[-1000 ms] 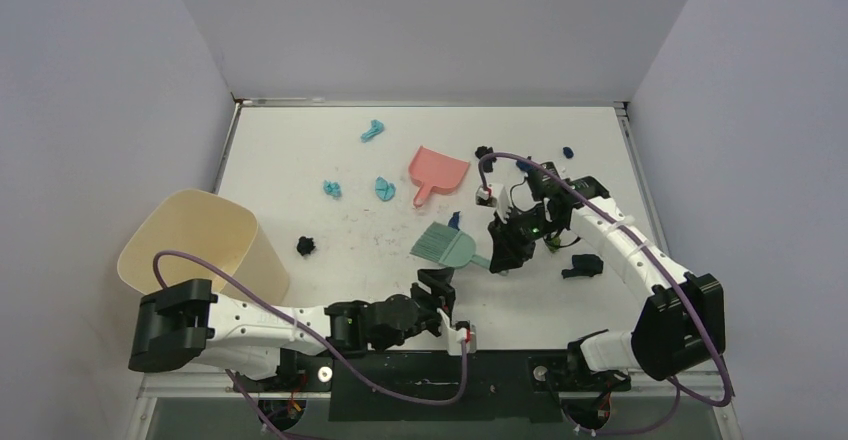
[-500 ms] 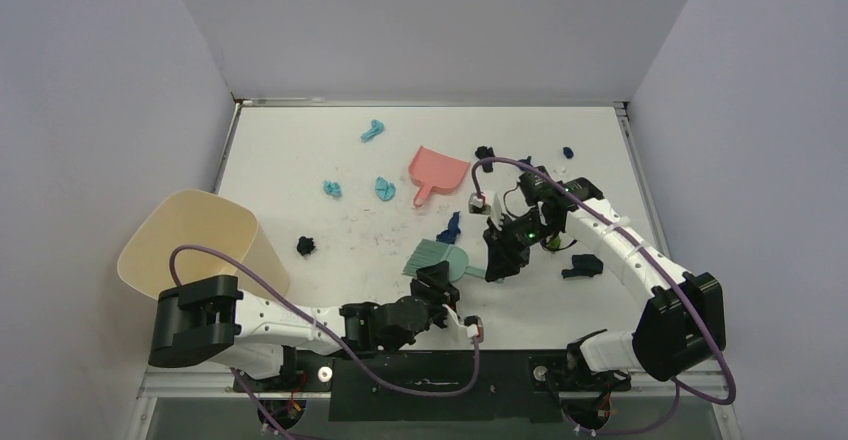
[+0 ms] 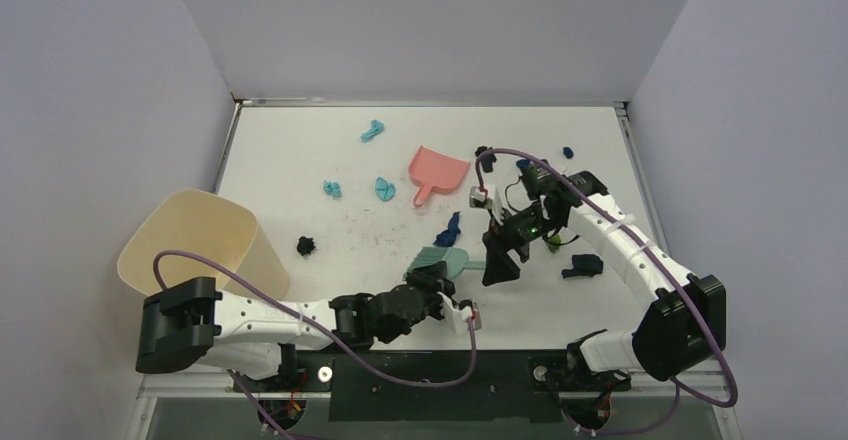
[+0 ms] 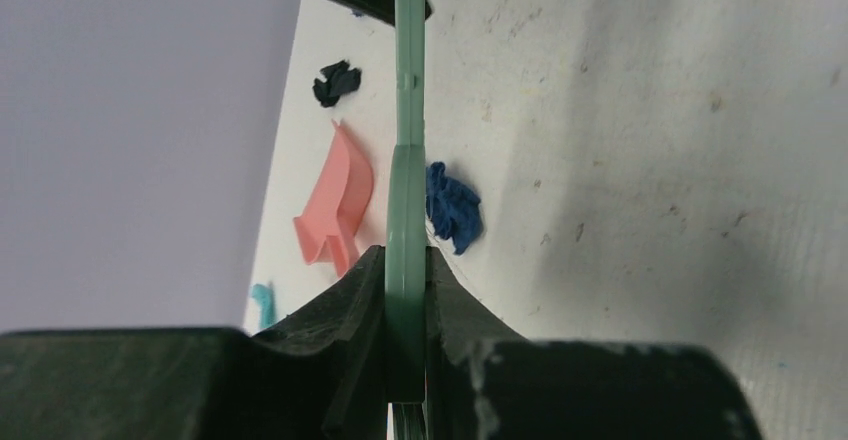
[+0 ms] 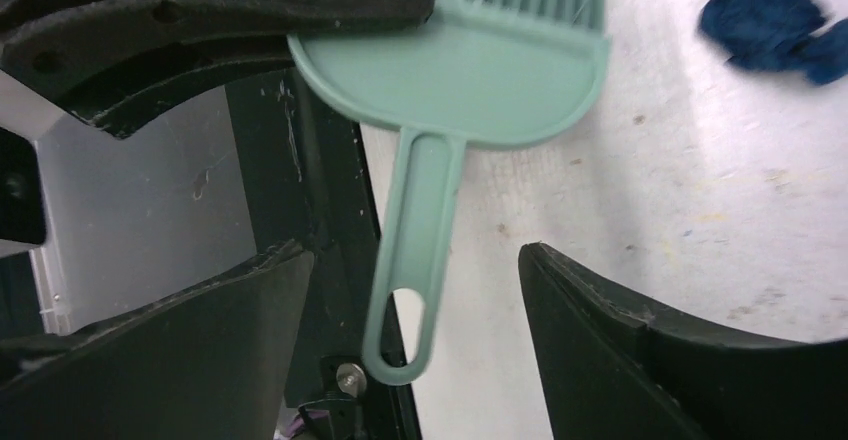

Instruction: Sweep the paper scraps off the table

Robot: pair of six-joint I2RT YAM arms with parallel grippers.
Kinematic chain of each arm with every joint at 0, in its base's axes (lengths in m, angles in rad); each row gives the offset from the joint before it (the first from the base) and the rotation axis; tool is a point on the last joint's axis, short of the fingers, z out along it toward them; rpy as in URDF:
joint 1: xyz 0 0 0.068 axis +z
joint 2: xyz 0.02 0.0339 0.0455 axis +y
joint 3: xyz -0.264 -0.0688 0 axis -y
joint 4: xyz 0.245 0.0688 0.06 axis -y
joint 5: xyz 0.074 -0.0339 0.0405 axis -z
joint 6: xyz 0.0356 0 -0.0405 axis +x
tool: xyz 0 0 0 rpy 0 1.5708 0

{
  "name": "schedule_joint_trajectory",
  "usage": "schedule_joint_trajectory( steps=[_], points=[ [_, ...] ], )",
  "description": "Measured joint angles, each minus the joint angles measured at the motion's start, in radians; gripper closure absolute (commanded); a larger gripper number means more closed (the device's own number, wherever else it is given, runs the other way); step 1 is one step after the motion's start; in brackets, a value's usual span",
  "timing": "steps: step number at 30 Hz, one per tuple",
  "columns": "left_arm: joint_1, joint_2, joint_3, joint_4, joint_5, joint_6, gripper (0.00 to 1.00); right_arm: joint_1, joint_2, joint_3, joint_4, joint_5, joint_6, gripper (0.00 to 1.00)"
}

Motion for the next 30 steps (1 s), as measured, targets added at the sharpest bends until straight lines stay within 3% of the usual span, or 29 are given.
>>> schedule_joint_trajectory(
  steps=[8, 15, 20, 23, 27, 30],
  points=[
    [0.13, -0.163, 0.064, -0.148, 0.281, -0.294, 1.0, -0.137, -0.023, 0.213, -0.051, -0.099, -0.091, 0.13],
    [0.288, -0.188, 0.077, -0.196, 0.6, -0.546, 1.0, -0.136, -0.2, 0.194, -0.061, -0.114, -0.286, 0.18],
    [0.317, -0.182, 0.089, -0.186, 0.734, -0.65, 1.0, -0.13, -0.234, 0.185, -0.105, -0.119, -0.391, 0.19],
    [0.32, -0.179, 0.089, -0.176, 0.78, -0.688, 1.0, -0.129, -0.237, 0.134, -0.088, -0.117, -0.391, 0.23],
    [0.334, -0.177, 0.089, -0.144, 0.815, -0.73, 1.0, -0.116, -0.236, 0.077, -0.039, -0.113, -0.341, 0.41],
    [0.344, -0.172, 0.089, -0.128, 0.829, -0.754, 1.0, -0.091, -0.234, 0.066, -0.007, -0.118, -0.302, 0.47]
  ],
)
